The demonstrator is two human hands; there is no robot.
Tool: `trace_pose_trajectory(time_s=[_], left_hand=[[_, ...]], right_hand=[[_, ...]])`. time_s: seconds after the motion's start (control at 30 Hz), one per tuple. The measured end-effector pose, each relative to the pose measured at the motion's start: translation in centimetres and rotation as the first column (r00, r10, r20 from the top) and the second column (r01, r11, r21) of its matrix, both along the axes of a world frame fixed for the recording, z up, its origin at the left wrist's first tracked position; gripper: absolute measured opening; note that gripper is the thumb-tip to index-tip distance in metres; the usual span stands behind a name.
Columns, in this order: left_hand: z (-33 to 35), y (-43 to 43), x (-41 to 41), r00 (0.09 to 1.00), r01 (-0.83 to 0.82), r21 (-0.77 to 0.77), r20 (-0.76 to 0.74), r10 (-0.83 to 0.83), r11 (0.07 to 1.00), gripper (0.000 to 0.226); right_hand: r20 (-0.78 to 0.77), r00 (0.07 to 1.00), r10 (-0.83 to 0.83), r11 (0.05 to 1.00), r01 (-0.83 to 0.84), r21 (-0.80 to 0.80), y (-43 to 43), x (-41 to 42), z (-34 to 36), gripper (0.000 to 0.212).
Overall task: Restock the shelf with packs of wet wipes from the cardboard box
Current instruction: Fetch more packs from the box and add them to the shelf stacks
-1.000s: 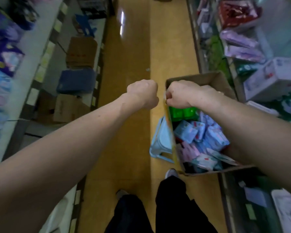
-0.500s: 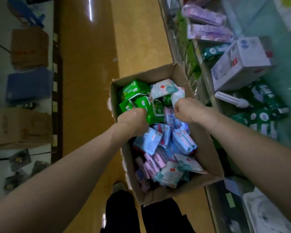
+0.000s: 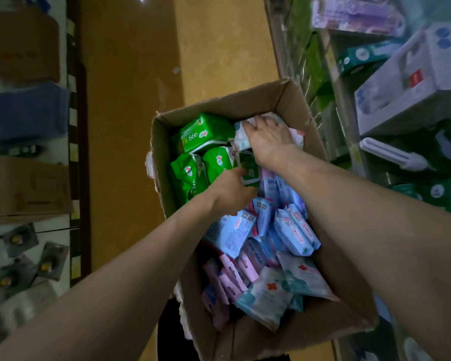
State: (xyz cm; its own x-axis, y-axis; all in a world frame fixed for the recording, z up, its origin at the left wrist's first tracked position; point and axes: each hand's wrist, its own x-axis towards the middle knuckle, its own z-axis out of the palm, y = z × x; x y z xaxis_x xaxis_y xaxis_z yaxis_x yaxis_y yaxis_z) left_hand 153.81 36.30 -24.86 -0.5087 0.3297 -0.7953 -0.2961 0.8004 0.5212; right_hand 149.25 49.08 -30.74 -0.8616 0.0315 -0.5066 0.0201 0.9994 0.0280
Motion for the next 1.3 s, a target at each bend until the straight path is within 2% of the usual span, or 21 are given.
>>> trace_pose_trajectory(time_s=[0.17, 0.27, 0.33, 0.43, 0.53, 0.57, 0.67, 0.73, 0.77, 0.8, 0.83, 0.87, 0.9, 0.93, 1.03, 1.1, 1.2, 1.27, 1.3], left_hand=[[-1.2, -0.8, 0.0, 0.99, -0.128, 0.021, 0.053, 0.127, 0.992, 0.062], [-1.1, -0.7, 0.0, 0.976, -0.201, 0.047, 0.099, 0.196, 0.978, 0.061], [-0.8, -0.6, 0.4, 0.948, -0.278, 0.082, 0.184, 0.259, 0.957, 0.056], [-0.4, -0.6, 1.8, 0.84, -0.427, 0.107, 0.414, 0.351, 0.898, 0.036], [-0.5, -1.1, 3.2, 0.674, -0.594, 0.077, 0.592, 0.443, 0.801, 0.042], [-0.7, -1.2, 3.4, 0.661, -0.611, 0.071, 0.595, 0.458, 0.788, 0.043], [-1.3, -1.2, 3.8, 0.729, -0.586, 0.037, 0.46, 0.507, 0.809, 0.037], [-1.5, -0.9, 3.9, 0.725, -0.619, 0.007, 0.389, 0.568, 0.785, 0.025], [-1.5, -0.8, 3.8, 0.725, -0.63, 0.005, 0.36, 0.587, 0.776, 0.019], [-1.5, -0.8, 3.6, 0.741, -0.624, 0.005, 0.319, 0.591, 0.781, 0.014], [-1.4, -0.8, 3.3, 0.766, -0.608, 0.01, 0.271, 0.583, 0.794, 0.013], [-1.3, -0.9, 3.0, 0.784, -0.598, 0.023, 0.224, 0.578, 0.801, 0.013], [-0.9, -1.0, 2.5, 0.792, -0.599, 0.045, 0.185, 0.582, 0.8, 0.011], [-0.6, -1.2, 2.0, 0.793, -0.604, 0.069, 0.157, 0.589, 0.794, 0.01], [0.2, -1.7, 0.6, 0.791, -0.612, 0.116, 0.098, 0.604, 0.782, 0.017], [0.4, -1.9, 0.2, 0.795, -0.607, 0.124, 0.089, 0.6, 0.785, 0.017], [0.3, -2.1, 0.3, 0.803, -0.595, 0.102, 0.114, 0.584, 0.798, 0.01], [0.1, -2.2, 0.4, 0.801, -0.598, 0.101, 0.117, 0.587, 0.795, 0.009], [0.1, -2.2, 0.4, 0.799, -0.601, 0.101, 0.115, 0.591, 0.793, 0.011]], right_hand=[[-0.108, 0.994, -0.005, 0.998, 0.012, 0.068, -0.8, -0.9, -0.3, 0.039], [-0.016, 0.999, -0.033, 0.999, 0.033, 0.0, -1.3, -0.1, 1.6, 0.036], [0.06, 0.994, -0.095, 0.992, 0.099, -0.073, -1.6, 1.9, 2.9, 0.034], [0.213, 0.96, -0.181, 0.957, 0.222, -0.188, -1.8, 5.7, 4.3, 0.033], [0.328, 0.925, -0.19, 0.896, 0.3, -0.327, -2.1, 9.1, 5.5, 0.024], [0.382, 0.907, -0.176, 0.872, 0.324, -0.368, -2.2, 9.8, 5.6, 0.021], [0.569, 0.816, -0.103, 0.768, 0.429, -0.476, -1.6, 10.3, 5.8, 0.025], [0.557, 0.826, -0.089, 0.76, 0.418, -0.498, -0.3, 9.5, 5.6, 0.036], [0.491, 0.866, -0.096, 0.82, 0.348, -0.454, 0.4, 8.8, 5.5, 0.041], [0.348, 0.934, -0.084, 0.918, 0.208, -0.337, 1.0, 8.0, 5.3, 0.043], [0.154, 0.988, -0.014, 0.989, 0.037, -0.146, 1.4, 7.2, 5.1, 0.042], [0.0, 0.997, 0.079, 0.996, -0.079, 0.03, 1.6, 6.3, 5.0, 0.041], [-0.075, 0.987, 0.144, 0.98, -0.132, 0.15, 1.7, 5.6, 4.8, 0.04], [-0.092, 0.98, 0.175, 0.961, -0.149, 0.235, 1.8, 5.0, 4.5, 0.04], [0.052, 0.967, 0.251, 0.856, -0.246, 0.454, 1.2, 4.4, 2.7, 0.04], [0.113, 0.953, 0.281, 0.786, -0.296, 0.543, 0.7, 4.5, 1.9, 0.041], [0.128, 0.948, 0.29, 0.753, -0.308, 0.581, 0.5, 4.2, 1.6, 0.041], [0.148, 0.956, 0.254, 0.796, -0.293, 0.529, 0.4, 3.9, 1.5, 0.035], [0.152, 0.965, 0.215, 0.849, -0.262, 0.46, 0.3, 3.9, 1.5, 0.033]])
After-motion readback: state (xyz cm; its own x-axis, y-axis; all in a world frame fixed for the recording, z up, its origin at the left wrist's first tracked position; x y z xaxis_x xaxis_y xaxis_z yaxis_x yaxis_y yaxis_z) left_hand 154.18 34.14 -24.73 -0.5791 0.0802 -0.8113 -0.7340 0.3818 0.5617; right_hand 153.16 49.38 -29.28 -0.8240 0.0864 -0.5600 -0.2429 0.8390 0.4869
